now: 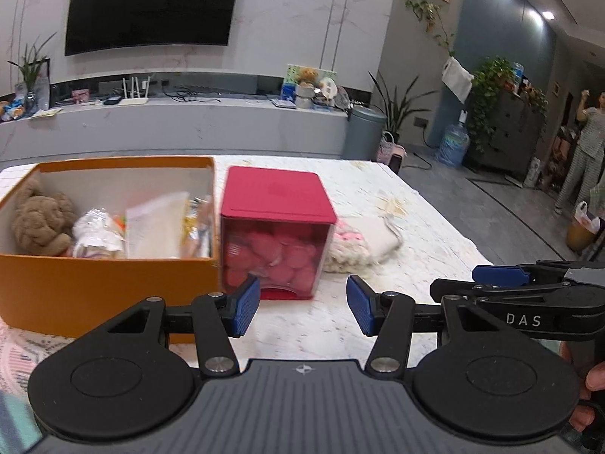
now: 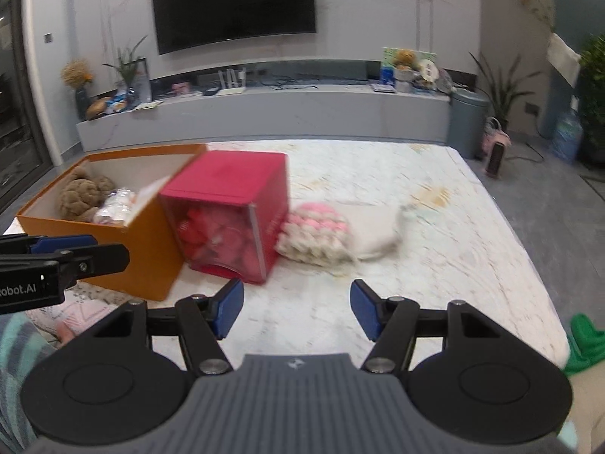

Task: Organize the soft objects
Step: 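Lift both tools away and move them toward the pink knitted ball and white cloth, then grasp the pink-and-white knitted ball with the left tool while the right tool grasps the white cloth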

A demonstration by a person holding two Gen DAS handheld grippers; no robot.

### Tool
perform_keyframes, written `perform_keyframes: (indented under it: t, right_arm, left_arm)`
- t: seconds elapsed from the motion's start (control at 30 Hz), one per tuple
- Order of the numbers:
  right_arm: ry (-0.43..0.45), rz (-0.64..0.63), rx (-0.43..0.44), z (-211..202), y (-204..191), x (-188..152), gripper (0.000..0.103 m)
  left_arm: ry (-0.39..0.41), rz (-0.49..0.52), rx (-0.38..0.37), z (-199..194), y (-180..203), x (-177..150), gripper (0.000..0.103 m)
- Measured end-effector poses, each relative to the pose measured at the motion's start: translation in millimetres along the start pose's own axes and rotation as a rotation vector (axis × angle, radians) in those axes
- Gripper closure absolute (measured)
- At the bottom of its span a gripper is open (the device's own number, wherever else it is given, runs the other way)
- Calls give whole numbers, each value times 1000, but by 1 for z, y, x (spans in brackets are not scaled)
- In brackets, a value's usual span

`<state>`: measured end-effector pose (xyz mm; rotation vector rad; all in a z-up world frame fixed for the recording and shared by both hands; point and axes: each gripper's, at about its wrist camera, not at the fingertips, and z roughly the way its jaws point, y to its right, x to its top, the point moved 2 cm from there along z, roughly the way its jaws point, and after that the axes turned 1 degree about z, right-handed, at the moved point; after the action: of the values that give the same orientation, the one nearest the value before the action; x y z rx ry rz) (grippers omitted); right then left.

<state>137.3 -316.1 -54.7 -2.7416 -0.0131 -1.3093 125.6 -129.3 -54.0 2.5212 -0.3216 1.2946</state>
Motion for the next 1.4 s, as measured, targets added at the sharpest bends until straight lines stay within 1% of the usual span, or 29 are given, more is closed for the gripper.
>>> perform_keyframes:
  t: [0.07,0.1,0.2,0.37,0.47,0.53,0.63,0.73,0.9,1.0,1.1,1.17,1.27,1.4]
  right_arm:
    - [0,11,-12,-1,8,-3,38]
    - [1,17,-19,0,13,-4,34]
    - [4,33,-26,2,22,-4,34]
    - [-23,51,-41,10,43,3,34]
    - [-47,55,-37,18,57,9,34]
    - [-59,52,-32,22,65,14,34]
    - [-80,34,-29,31,76,22,34]
    - [-104,-12,-39,43,83,31,34]
    - [-144,-59,-49,68,100,40,34]
    - [-168,-52,-27,86,112,44,34]
    - [-186,-43,-15,106,122,47,34]
    - [-198,-33,-2,119,127,48,34]
    - [-225,-14,24,143,131,49,35]
    - [-258,18,64,174,132,52,36]
  left_arm:
    - [-8,5,-4,3,6,-1,41]
    - [-13,10,-5,5,9,-2,41]
    - [-22,42,-12,11,21,-1,41]
    - [-37,164,-50,28,44,7,41]
    - [-61,253,-62,44,59,15,41]
    - [-76,293,-68,55,68,20,41]
    - [-95,348,-77,72,80,25,41]
    - [-108,410,-81,90,94,29,41]
    - [-155,500,-44,127,111,31,41]
    - [-182,537,-29,149,116,31,41]
    - [-195,591,23,168,119,27,41]
    - [-206,618,35,180,120,24,41]
    - [-225,617,46,196,117,19,41]
    - [-212,615,66,204,113,20,41]
